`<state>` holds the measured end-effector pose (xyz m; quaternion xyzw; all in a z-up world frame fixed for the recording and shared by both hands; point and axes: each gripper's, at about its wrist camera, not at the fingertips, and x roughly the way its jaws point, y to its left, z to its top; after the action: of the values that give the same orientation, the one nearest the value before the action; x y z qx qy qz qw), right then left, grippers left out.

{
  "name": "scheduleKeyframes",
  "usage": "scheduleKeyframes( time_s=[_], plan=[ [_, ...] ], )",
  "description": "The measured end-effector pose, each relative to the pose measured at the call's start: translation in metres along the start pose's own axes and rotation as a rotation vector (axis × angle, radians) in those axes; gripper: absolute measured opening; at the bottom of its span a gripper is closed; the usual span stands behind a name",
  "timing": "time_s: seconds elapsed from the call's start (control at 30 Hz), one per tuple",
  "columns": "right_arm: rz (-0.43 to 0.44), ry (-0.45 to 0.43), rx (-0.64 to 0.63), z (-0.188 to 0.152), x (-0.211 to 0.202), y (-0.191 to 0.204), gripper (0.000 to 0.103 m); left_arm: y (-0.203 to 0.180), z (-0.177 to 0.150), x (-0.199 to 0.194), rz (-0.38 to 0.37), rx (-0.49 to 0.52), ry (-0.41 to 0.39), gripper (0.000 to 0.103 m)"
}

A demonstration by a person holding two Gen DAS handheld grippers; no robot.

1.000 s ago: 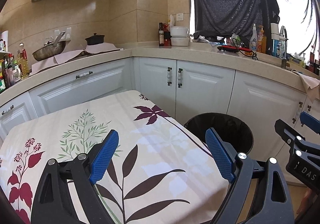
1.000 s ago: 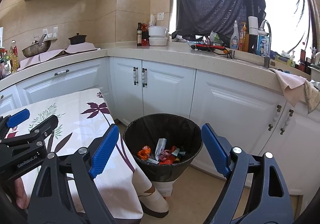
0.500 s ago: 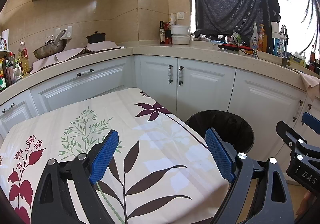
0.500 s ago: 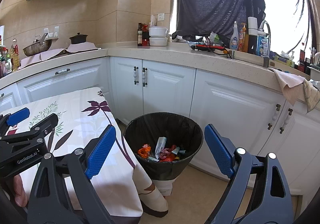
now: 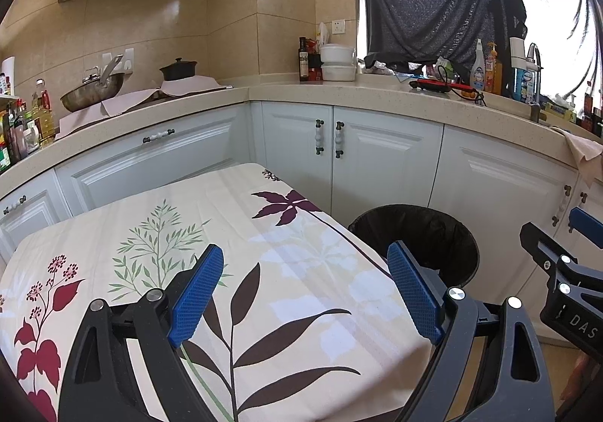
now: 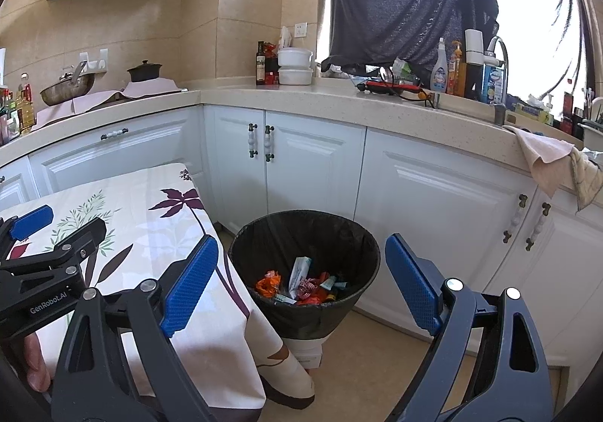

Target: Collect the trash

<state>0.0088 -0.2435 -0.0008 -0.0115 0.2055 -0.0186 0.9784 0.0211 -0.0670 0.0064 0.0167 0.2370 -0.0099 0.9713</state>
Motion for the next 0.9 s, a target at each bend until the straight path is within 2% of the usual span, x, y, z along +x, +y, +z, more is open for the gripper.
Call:
scheduleKeyframes(
  time_s=[0.9],
  plan=[
    [-0.002,0.003,-0.001,-0.0034,0.0031,-0.003,0.088,-0.0024,-0.0035,0.0016,-0.007,0.001,0.008,0.086]
  ],
)
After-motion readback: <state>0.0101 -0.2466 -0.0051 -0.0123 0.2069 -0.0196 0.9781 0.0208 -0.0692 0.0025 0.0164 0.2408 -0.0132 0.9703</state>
